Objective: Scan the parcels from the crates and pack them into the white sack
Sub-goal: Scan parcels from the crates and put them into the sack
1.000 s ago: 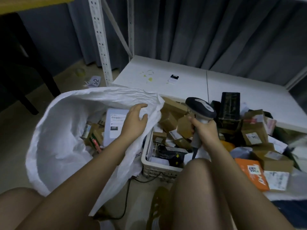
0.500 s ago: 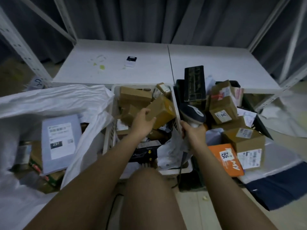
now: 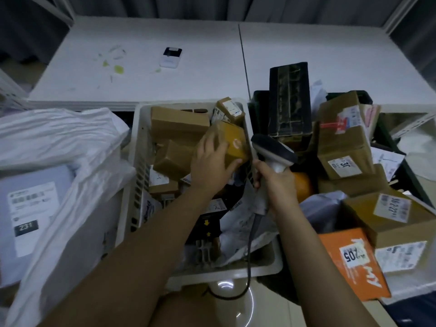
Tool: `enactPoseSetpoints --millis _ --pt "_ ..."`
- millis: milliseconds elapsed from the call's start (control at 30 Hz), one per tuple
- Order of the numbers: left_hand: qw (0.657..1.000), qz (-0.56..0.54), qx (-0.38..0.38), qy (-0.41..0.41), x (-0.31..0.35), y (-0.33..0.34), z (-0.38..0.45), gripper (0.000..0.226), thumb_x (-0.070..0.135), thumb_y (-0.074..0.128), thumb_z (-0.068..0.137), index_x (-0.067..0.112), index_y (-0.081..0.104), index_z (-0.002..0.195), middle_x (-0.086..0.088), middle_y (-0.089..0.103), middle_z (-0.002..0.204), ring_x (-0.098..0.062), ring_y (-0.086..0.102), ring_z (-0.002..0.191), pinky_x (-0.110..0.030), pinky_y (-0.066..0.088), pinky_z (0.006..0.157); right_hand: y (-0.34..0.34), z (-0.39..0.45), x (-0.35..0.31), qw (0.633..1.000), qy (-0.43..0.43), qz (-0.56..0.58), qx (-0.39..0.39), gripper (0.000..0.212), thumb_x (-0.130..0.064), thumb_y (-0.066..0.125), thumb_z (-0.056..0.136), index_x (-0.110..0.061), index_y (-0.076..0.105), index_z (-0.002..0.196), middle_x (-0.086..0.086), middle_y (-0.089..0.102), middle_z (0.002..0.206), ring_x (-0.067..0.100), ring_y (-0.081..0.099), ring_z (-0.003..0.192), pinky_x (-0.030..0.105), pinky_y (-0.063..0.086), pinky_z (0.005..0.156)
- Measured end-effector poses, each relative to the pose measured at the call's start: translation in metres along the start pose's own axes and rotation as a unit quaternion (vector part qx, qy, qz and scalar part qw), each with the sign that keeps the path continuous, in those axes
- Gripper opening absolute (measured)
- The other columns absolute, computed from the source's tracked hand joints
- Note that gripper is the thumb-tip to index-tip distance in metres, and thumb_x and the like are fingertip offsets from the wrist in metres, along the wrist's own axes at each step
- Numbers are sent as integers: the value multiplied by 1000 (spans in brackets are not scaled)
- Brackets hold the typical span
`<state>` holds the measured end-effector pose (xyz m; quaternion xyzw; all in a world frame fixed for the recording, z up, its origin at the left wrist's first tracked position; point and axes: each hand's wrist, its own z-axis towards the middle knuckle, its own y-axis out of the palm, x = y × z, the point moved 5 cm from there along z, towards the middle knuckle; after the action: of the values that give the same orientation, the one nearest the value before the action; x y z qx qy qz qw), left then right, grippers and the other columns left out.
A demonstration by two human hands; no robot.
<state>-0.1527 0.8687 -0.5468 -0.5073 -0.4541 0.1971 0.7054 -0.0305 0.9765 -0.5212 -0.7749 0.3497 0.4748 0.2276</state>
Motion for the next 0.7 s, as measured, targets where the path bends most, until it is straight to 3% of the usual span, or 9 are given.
enactPoseSetpoints --millis 67,200,300,400,500,600,700 --pt "998 26 51 -13 -4 -12 0 80 74 52 75 14 46 128 -13 30 150 -32 24 139 -49 35 107 0 3 1 1000 8 3 1 24 -15 69 87 -8 55 69 7 54 57 14 49 45 23 43 46" --pt "991 30 32 -128 -32 -17 -5 114 89 47 56 7 34 134 -15 21 153 -35 18 141 -58 26 109 4 -1 -1 1000 1 27 -4 29 -11 67 88 -11 51 65 9 52 57 19 48 49 32 43 57" --pt "971 -36 29 -233 -50 -15 -17 102 75 61 67 2 31 133 -19 21 150 -39 22 137 -54 31 106 5 -6 -3 1000 -10 28 -7 35 -11 68 87 -11 49 58 10 51 52 22 47 50 38 41 64" --pt "952 -143 -1 -272 -52 -10 -18 85 57 65 79 6 25 134 -21 29 142 -43 33 128 -50 38 95 3 -7 -5 1000 -11 18 -20 38 -14 70 86 -11 50 54 9 51 50 22 47 49 38 41 63" --pt "939 -186 -46 -285 -50 -6 -17 95 61 62 79 12 14 144 -21 24 146 -42 26 133 -53 32 102 -3 -8 -5 999 -5 21 -25 35 -16 70 87 -9 51 58 9 52 53 20 48 48 34 42 59" --pt "918 -230 -43 -320 -51 -6 -16 106 67 61 76 13 5 149 -19 16 153 -42 18 138 -53 25 108 -6 -9 -4 999 -2 25 -25 32 -16 69 87 -9 53 61 10 52 56 18 48 48 30 43 56" --pt "900 -256 -31 -351 -51 -8 -13 99 62 60 80 15 7 149 -19 17 153 -43 19 137 -50 25 108 -3 -11 -4 999 -4 31 -26 30 -13 68 88 -10 51 64 7 52 54 17 47 46 30 41 54"
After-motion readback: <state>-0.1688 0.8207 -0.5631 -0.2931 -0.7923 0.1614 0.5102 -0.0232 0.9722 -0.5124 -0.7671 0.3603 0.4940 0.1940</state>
